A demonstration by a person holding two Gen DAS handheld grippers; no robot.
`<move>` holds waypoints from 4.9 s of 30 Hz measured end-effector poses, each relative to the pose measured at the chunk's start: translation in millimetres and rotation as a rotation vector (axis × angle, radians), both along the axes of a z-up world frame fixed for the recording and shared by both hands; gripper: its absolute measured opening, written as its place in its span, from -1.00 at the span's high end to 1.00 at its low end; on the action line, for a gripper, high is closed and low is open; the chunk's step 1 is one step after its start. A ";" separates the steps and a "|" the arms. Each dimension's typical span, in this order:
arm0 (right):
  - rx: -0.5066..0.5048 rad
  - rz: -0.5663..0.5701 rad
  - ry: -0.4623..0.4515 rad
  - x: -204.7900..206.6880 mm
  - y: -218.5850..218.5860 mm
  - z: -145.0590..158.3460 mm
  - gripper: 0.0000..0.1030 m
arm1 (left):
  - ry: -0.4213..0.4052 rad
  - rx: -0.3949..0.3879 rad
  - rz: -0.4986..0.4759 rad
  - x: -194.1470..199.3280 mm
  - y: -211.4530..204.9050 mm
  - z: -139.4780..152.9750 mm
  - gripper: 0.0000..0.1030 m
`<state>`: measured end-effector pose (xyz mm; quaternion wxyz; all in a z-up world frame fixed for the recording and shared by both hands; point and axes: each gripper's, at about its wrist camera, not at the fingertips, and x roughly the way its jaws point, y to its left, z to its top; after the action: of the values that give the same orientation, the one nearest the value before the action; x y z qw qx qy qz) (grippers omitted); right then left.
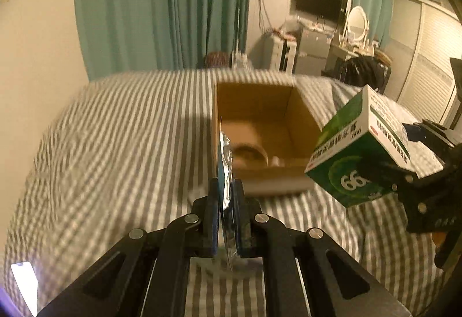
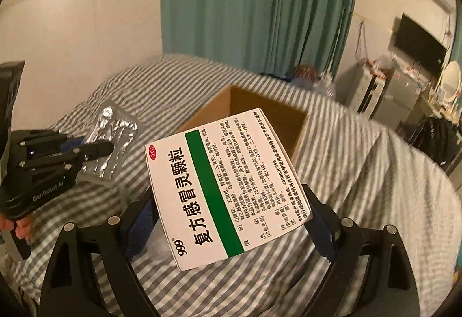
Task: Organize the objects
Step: 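Carry the medicine box and blister pack over the box and release both, then move both tools back toward the plastic tub and toothpaste tube, then grasp the clear floss-pick tub with the right tool while the left tool grasps the toothpaste tube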
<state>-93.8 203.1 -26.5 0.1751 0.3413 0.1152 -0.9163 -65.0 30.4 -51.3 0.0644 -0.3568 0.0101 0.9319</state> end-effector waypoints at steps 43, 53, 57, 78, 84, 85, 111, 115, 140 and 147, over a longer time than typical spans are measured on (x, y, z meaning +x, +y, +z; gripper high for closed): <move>-0.152 -0.184 0.028 -143.7 4.1 -22.2 -0.86 | -0.023 -0.011 -0.131 -177.7 36.0 -64.3 0.80; -0.169 -0.212 0.106 -118.9 4.1 5.7 -0.99 | 0.016 -0.002 -0.114 -160.3 32.6 -50.5 -0.44; -0.174 -0.184 0.115 -99.1 3.1 18.9 -0.99 | 0.047 0.007 -0.077 -145.9 26.0 -34.5 -0.75; -0.104 -0.027 0.076 -18.6 -28.1 -9.5 -0.99 | 0.107 -0.005 0.078 -45.3 -44.5 -34.2 -1.00; -0.057 -0.015 -0.087 -9.8 -35.0 -76.7 -0.99 | 0.047 -0.060 0.108 -26.0 -45.6 -66.3 -1.00; -0.053 -0.008 -0.106 -8.2 -36.3 -84.4 -0.99 | 0.027 -0.067 0.113 -22.9 -46.0 -73.8 -1.00; 0.060 0.068 -0.234 3.9 -59.2 -145.2 -0.35 | -0.092 -0.150 0.180 -23.2 -52.5 -124.0 -1.00; 0.068 -0.007 -0.224 -1.2 -43.7 -140.8 -0.29 | -0.105 -0.158 0.157 -27.0 -45.0 -127.7 -1.00; 0.127 -0.055 -0.354 -15.2 -38.7 -181.5 -0.22 | -0.280 -0.037 -0.006 -74.4 -12.0 -171.2 0.41; 0.111 -0.052 -0.320 -12.3 -39.6 -168.1 -0.19 | -0.277 -0.020 0.005 -59.0 -21.7 -161.4 0.52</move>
<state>-106.0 163.6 -194.6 0.1482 0.4949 0.1274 -0.8467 -124.1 8.8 -212.7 0.0594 -0.4825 0.0095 0.8738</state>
